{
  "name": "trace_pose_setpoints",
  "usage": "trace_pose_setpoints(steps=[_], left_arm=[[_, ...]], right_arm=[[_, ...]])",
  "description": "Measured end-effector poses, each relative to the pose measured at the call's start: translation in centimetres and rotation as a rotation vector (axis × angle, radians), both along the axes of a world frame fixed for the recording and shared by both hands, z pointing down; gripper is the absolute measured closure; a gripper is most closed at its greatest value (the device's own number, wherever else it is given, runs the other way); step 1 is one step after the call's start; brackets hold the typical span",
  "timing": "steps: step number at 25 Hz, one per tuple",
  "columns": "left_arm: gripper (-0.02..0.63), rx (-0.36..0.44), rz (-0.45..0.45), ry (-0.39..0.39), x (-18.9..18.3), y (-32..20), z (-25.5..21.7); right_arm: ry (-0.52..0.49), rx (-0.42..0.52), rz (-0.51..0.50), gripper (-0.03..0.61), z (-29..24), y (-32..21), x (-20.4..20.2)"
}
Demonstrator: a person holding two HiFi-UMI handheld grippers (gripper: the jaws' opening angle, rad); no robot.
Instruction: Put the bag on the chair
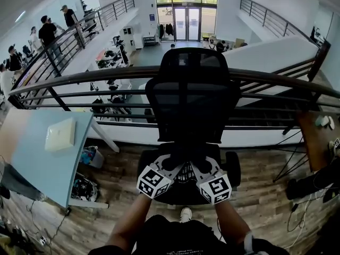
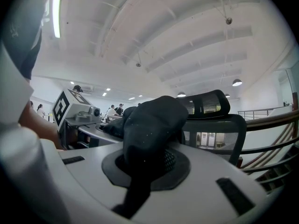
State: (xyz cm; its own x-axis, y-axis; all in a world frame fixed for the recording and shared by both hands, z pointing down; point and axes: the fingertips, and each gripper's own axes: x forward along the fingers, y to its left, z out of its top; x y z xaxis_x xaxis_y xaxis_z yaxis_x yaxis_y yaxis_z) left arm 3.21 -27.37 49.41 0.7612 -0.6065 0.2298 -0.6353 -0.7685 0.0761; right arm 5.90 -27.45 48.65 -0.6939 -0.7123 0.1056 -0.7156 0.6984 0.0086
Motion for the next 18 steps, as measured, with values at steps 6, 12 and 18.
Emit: trace_pose_setpoints(steps=[6,12,18], left_arm=[[0.554,-0.006,0.005,0.022,-0.7,-2.3,-0.4],[0.554,-0.017,0.032,0.026,-2.3,-5.2,0.7],[0.554,-0.03,0.065,-0.004,-4.1,-7.7,2.1]], right_arm=[[0.005,-0.005,0.005,0.54,-0.4,-2.3,-0.7],[0.017,-0.022,0.037,0.54,0.6,-5.1,-2.2],[0.009,-0.059,0.087,0.54,2.2,-7.5,-4.0]])
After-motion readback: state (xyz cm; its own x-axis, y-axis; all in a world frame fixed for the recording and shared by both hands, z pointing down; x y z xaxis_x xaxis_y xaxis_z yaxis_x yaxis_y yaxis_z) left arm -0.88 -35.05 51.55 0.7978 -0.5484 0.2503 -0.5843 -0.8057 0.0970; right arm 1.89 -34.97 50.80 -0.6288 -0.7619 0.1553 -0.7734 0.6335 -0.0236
